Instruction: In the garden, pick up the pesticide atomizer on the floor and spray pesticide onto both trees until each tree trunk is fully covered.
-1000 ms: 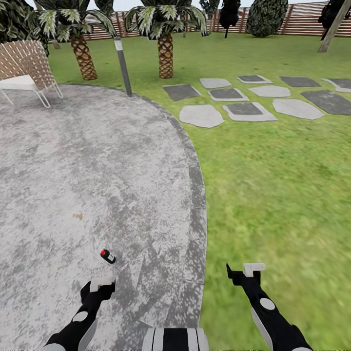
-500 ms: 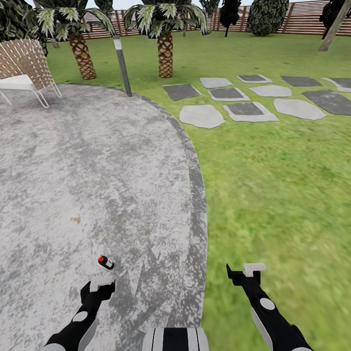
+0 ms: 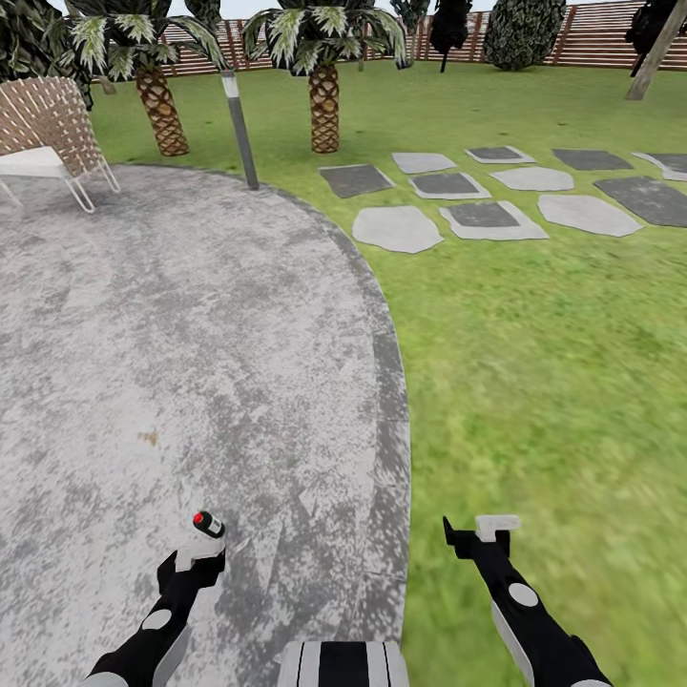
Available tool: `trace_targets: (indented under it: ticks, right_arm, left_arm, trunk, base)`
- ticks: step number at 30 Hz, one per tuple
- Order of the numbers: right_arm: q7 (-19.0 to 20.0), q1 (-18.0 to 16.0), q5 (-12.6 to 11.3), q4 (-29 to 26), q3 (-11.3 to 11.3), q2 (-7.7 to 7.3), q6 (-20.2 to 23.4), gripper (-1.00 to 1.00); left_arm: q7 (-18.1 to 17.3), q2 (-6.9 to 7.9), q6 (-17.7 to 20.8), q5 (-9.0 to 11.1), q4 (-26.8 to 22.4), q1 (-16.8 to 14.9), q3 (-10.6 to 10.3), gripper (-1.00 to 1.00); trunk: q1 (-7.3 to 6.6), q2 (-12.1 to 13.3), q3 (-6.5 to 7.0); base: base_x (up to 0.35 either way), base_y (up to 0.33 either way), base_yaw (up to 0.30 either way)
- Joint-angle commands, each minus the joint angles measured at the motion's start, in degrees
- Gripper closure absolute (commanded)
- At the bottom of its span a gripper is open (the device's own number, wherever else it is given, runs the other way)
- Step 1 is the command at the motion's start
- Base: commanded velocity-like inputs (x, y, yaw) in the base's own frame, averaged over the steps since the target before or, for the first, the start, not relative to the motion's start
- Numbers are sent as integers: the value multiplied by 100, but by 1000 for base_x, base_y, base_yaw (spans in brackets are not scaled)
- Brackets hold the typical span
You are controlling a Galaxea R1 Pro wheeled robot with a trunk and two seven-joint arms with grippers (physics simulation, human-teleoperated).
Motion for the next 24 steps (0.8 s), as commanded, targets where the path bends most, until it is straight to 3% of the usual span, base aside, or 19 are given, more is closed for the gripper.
trace_targets:
  ticks: [1, 18, 24]
  right_arm:
    - [2, -2, 1, 4, -1, -1, -17, -100]
    - [2, -2, 1, 4, 2, -1, -23, -100]
    - [2, -2, 1, 4, 2, -1, -21, -100]
  left_arm:
    - [10, -1, -20, -12, 5, -3, 10, -100]
    - [19, -4, -14, -1, 5, -3, 42, -100]
    - [20, -3, -15, 5, 5, -3, 45, -100]
  trunk:
    - [-1, -1, -3]
    - [-1, -1, -3]
    - [-1, -1, -3]
  base:
    - [14, 8, 0]
    - [30, 2, 0]
    - [158, 0, 0]
